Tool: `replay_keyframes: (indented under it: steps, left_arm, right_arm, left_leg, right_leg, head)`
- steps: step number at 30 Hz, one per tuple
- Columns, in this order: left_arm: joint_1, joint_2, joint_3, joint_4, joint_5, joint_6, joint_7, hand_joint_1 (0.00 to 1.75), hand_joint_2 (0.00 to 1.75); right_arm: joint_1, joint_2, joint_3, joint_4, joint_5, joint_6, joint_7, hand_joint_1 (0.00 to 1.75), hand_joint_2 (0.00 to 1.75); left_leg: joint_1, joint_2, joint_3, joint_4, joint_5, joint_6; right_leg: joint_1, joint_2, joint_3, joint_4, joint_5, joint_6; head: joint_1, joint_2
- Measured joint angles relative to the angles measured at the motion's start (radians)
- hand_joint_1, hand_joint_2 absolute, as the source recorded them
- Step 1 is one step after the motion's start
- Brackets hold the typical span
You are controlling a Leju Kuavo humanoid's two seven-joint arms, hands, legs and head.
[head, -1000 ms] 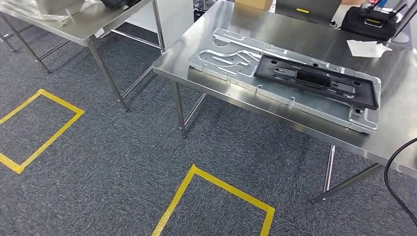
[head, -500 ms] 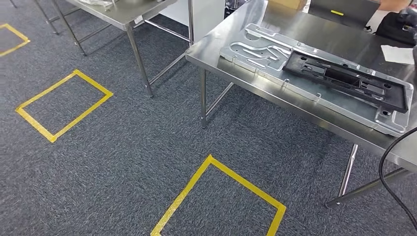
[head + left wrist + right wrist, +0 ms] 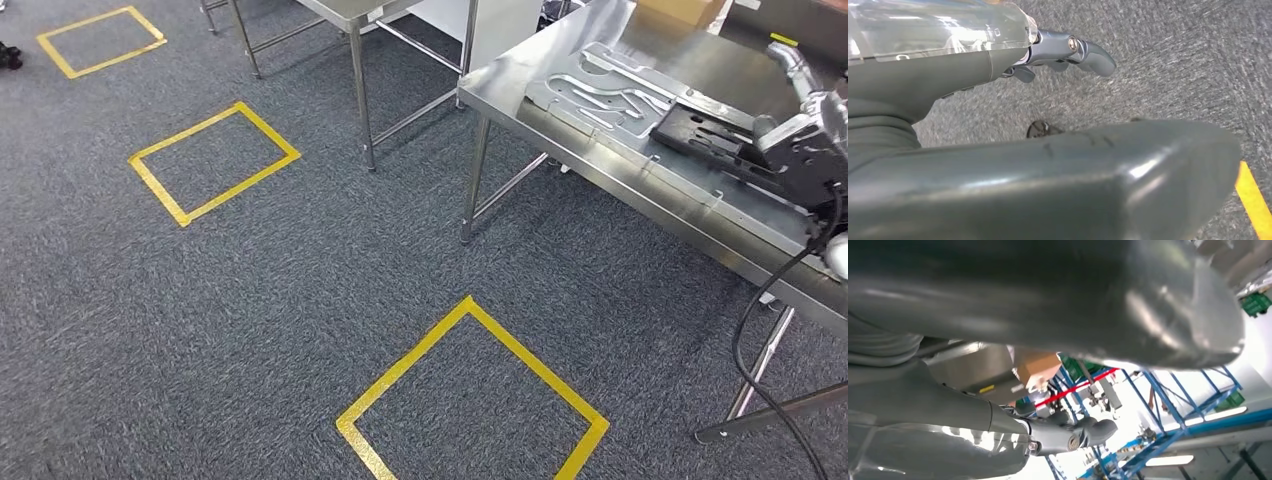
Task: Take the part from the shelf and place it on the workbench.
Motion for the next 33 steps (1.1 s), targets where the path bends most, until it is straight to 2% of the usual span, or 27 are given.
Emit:
replay_keyframes:
  steps: [1, 2, 3, 4, 6, 7, 8, 9, 11, 13, 14, 16, 17, 18, 19, 21, 22, 23, 24, 25, 26, 27, 28, 29, 31, 32, 33]
  left_arm:
    - [0.001, -0.001, 0.0, 0.0, -0.001, 0.0, 0.002, 0.0, 0.0]
    - [0.002, -0.001, 0.0, 0.0, -0.002, 0.001, 0.003, 0.0, 0.0]
    - [0.002, -0.002, 0.0, 0.0, -0.001, 0.002, 0.004, 0.0, 0.0]
    - [0.002, -0.002, 0.0, 0.0, -0.001, 0.002, 0.004, 0.0, 0.0]
    - [0.002, -0.003, 0.001, 0.0, -0.001, 0.002, 0.005, 0.0, 0.0]
    - [0.003, -0.003, 0.001, 0.0, -0.001, 0.002, 0.005, 0.0, 0.0]
    - [0.003, -0.004, 0.001, 0.0, -0.002, 0.002, 0.005, 0.0, 0.0]
    - [0.003, -0.004, 0.001, 0.0, -0.002, 0.002, 0.005, 0.0, 0.0]
    - [0.003, -0.006, 0.001, 0.0, -0.004, 0.002, 0.005, 0.0, 0.0]
    - [0.002, -0.007, 0.001, 0.0, -0.009, 0.002, 0.006, 0.0, 0.0]
    - [0.002, -0.008, 0.001, 0.0, -0.012, 0.001, 0.007, 0.0, 0.0]
    - [0.004, -0.007, 0.001, 0.0, -0.016, 0.0, 0.009, 0.0, 0.0]
    - [0.005, -0.007, 0.001, 0.0, -0.018, -0.001, 0.009, 0.0, 0.0]
    - [0.005, -0.007, 0.001, 0.0, -0.019, -0.002, 0.009, 0.0, 0.0]
    - [0.005, -0.007, 0.001, 0.0, -0.019, -0.002, 0.009, 0.0, 0.0]
    - [0.001, -0.007, 0.0, 0.0, -0.017, -0.002, 0.008, 0.0, 0.0]
    - [-0.001, -0.007, -0.001, 0.0, -0.017, -0.003, 0.008, 0.0, 0.0]
    - [-0.002, -0.007, -0.002, 0.0, -0.017, -0.003, 0.008, 0.0, 0.0]
    - [-0.002, -0.007, -0.002, 0.0, -0.018, -0.003, 0.009, 0.0, 0.0]
    - [-0.003, -0.007, -0.003, 0.0, -0.019, -0.003, 0.011, 0.0, 0.0]
    - [-0.006, -0.007, -0.003, 0.0, -0.02, 0.0, 0.012, 0.0, 0.0]
    - [-0.009, -0.007, -0.003, 0.0, -0.021, 0.004, 0.013, 0.0, 0.0]
    - [-0.014, -0.008, -0.004, 0.0, -0.023, 0.012, 0.014, 0.0, 0.0]
    - [-0.017, -0.008, -0.004, 0.0, -0.026, 0.022, 0.014, 0.0, 0.0]
    - [-0.012, -0.008, -0.004, 0.0, -0.033, 0.044, 0.016, 0.0, 0.0]
    - [-0.006, -0.008, -0.004, 0.0, -0.036, 0.055, 0.019, 0.0, 0.0]
    - [-0.001, -0.007, -0.003, 0.0, -0.038, 0.064, 0.022, 0.0, 0.0]
  right_arm:
    - [0.004, 0.013, 0.003, 0.02, 0.01, -0.006, -0.004, 0.0, 0.0]
    - [0.009, 0.024, 0.005, 0.037, 0.016, -0.01, -0.007, 0.0, 0.0]
    - [0.012, 0.032, 0.007, 0.052, 0.019, -0.012, -0.008, 0.0, 0.0]
    - [0.014, 0.036, 0.007, 0.063, 0.02, -0.014, -0.009, 0.0, 0.0]
    - [0.017, 0.04, 0.007, 0.082, 0.021, -0.015, -0.009, 0.0, 0.0]
    - [0.019, 0.042, 0.007, 0.089, 0.021, -0.016, -0.009, 0.0, 0.0]
    - [0.022, 0.045, 0.007, 0.095, 0.021, -0.016, -0.009, 0.0, 0.0]
    - [0.025, 0.048, 0.007, 0.099, 0.021, -0.016, -0.009, 0.0, 0.0]
    - [0.026, 0.053, 0.006, 0.105, 0.026, -0.015, -0.009, 0.0, 0.0]
    - [0.025, 0.055, 0.006, 0.111, 0.051, -0.012, -0.011, 0.0, 0.0]
    - [0.024, 0.058, 0.008, 0.117, 0.074, -0.009, -0.015, 0.0, 0.0]
    - [0.021, 0.08, 0.022, 0.142, 0.131, -0.004, -0.026, 0.0, 0.0]
    - [0.02, 0.099, 0.033, 0.162, 0.159, -0.003, -0.034, 0.0, 0.0]
    - [0.022, 0.124, 0.048, 0.187, 0.185, -0.005, -0.045, 0.0, 0.0]
    - [0.027, 0.151, 0.064, 0.215, 0.206, -0.011, -0.06, 0.0, 0.0]
    - [0.045, 0.209, 0.093, 0.279, 0.239, -0.043, -0.091, 0.0, 0.0]
    - [0.061, 0.245, 0.108, 0.319, 0.256, -0.071, -0.102, 0.0, 0.0]
    - [0.085, 0.29, 0.123, 0.363, 0.274, -0.108, -0.109, 0.0, 0.0]
    - [0.117, 0.34, 0.139, 0.41, 0.291, -0.147, -0.112, 0.0, 0.0]
    - [0.155, 0.389, 0.154, 0.458, 0.307, -0.183, -0.109, 0.0, 0.0]
    - [0.197, 0.439, 0.166, 0.503, 0.325, -0.219, -0.095, 0.0, 0.0]
    - [0.24, 0.482, 0.175, 0.545, 0.349, -0.254, -0.069, 0.0, 0.0]
    - [0.28, 0.52, 0.186, 0.588, 0.386, -0.292, -0.022, 0.0, 0.0]
    - [0.314, 0.55, 0.2, 0.63, 0.433, -0.325, 0.045, 0.0, 0.0]
    - [0.38, 0.59, 0.242, 0.713, 0.513, -0.344, 0.204, 0.0, 0.0]
    - [0.42, 0.605, 0.261, 0.75, 0.521, -0.326, 0.271, 0.0, 0.0]
    - [0.463, 0.615, 0.271, 0.782, 0.504, -0.297, 0.318, 0.0, 0.0]
  left_leg:
    - [0.0, -0.009, -0.01, 0.001, 0.009, 0.011]
    - [-0.001, -0.019, -0.019, 0.0, 0.021, 0.022]
    - [-0.002, -0.028, -0.03, -0.002, 0.034, 0.031]
    - [-0.004, -0.038, -0.044, -0.003, 0.049, 0.038]
    - [-0.012, -0.06, -0.077, -0.001, 0.074, 0.046]
    - [-0.017, -0.072, -0.092, 0.0, 0.086, 0.049]
    - [-0.021, -0.085, -0.108, 0.002, 0.097, 0.05]
    - [-0.024, -0.098, -0.122, 0.005, 0.108, 0.051]
    - [-0.027, -0.122, -0.146, 0.01, 0.127, 0.05]
    - [-0.028, -0.145, -0.161, 0.009, 0.147, 0.044]
    - [-0.026, -0.156, -0.165, 0.005, 0.158, 0.039]
    - [-0.024, -0.176, -0.169, -0.006, 0.179, 0.026]
    - [-0.025, -0.17, -0.173, -0.005, 0.176, 0.02]
    - [-0.026, -0.153, -0.182, 0.013, 0.155, 0.017]
    - [-0.026, -0.129, -0.197, 0.05, 0.116, 0.014]
    - [-0.021, -0.088, -0.235, 0.173, 0.02, 0.009]
    - [-0.016, -0.08, -0.248, 0.234, -0.002, 0.005]
    - [-0.01, -0.075, -0.248, 0.275, 0.002, 0.0]
    - [-0.004, -0.071, -0.235, 0.29, 0.024, -0.005]
    - [0.003, -0.064, -0.202, 0.27, 0.051, -0.01]
    - [0.008, -0.048, -0.151, 0.218, 0.063, -0.016]
    - [0.01, -0.03, -0.09, 0.145, 0.056, -0.021]
    - [0.007, -0.016, -0.039, 0.077, 0.035, -0.019]
    - [0.003, -0.007, -0.006, 0.027, 0.015, -0.012]
    - [-0.006, -0.021, 0.004, -0.006, 0.006, 0.011]
    - [-0.007, -0.029, 0.001, -0.008, 0.013, 0.02]
    - [-0.007, -0.038, -0.004, -0.01, 0.02, 0.029]
  right_leg:
    - [-0.004, -0.001, -0.001, 0.0, 0.001, 0.008]
    - [-0.008, 0.013, -0.007, 0.01, -0.014, 0.014]
    - [-0.012, 0.038, -0.019, 0.037, -0.046, 0.018]
    - [-0.013, 0.072, -0.036, 0.084, -0.094, 0.02]
    - [-0.008, 0.116, -0.074, 0.215, -0.187, 0.014]
    - [-0.003, 0.123, -0.081, 0.266, -0.207, 0.009]
    - [0.002, 0.127, -0.075, 0.288, -0.205, 0.003]
    - [0.007, 0.13, -0.049, 0.273, -0.186, -0.005]
    - [0.017, 0.157, 0.043, 0.151, -0.144, -0.027]
    - [0.023, 0.192, 0.121, 0.029, -0.137, -0.043]
    - [0.026, 0.2, 0.137, -0.002, -0.142, -0.048]
    - [0.026, 0.184, 0.139, -0.021, -0.125, -0.053]
    - [0.025, 0.172, 0.138, -0.031, -0.113, -0.058]
    - [0.024, 0.161, 0.134, -0.041, -0.098, -0.063]
    - [0.023, 0.15, 0.127, -0.048, -0.085, -0.068]
    - [0.028, 0.127, 0.105, -0.049, -0.064, -0.072]
    - [0.03, 0.114, 0.093, -0.048, -0.055, -0.071]
    - [0.032, 0.101, 0.082, -0.047, -0.047, -0.07]
    - [0.034, 0.088, 0.071, -0.045, -0.04, -0.069]
    - [0.037, 0.077, 0.06, -0.041, -0.034, -0.068]
    - [0.038, 0.065, 0.049, -0.035, -0.03, -0.066]
    - [0.04, 0.053, 0.037, -0.026, -0.029, -0.062]
    - [0.041, 0.04, 0.027, -0.017, -0.029, -0.057]
    - [0.04, 0.026, 0.021, -0.008, -0.028, -0.051]
    - [0.036, 0.001, 0.017, -0.001, -0.025, -0.038]
    - [0.03, 0.008, 0.015, 0.005, -0.03, -0.031]
    - [0.025, 0.03, 0.009, 0.024, -0.048, -0.025]
  head:
    - [0.0, 0.0]
    - [0.0, 0.0]
    - [0.0, 0.0]
    - [0.0, 0.0]
    - [0.0, 0.0]
    - [0.0, 0.0]
    - [0.0, 0.0]
    - [0.0, 0.0]
    - [0.0, 0.0]
    - [0.0, 0.0]
    - [0.0, 0.0]
    - [0.001, 0.0]
    - [0.001, 0.0]
    - [0.0, 0.0]
    - [0.0, 0.0]
    - [-0.001, 0.0]
    - [-0.001, 0.0]
    - [-0.001, 0.0]
    - [-0.001, 0.0]
    - [-0.001, 0.0]
    - [-0.001, 0.0]
    - [-0.001, 0.0]
    - [-0.001, 0.0]
    - [-0.001, 0.0]
    - [-0.001, 0.0]
    - [-0.001, 0.0]
    - [-0.001, 0.0]
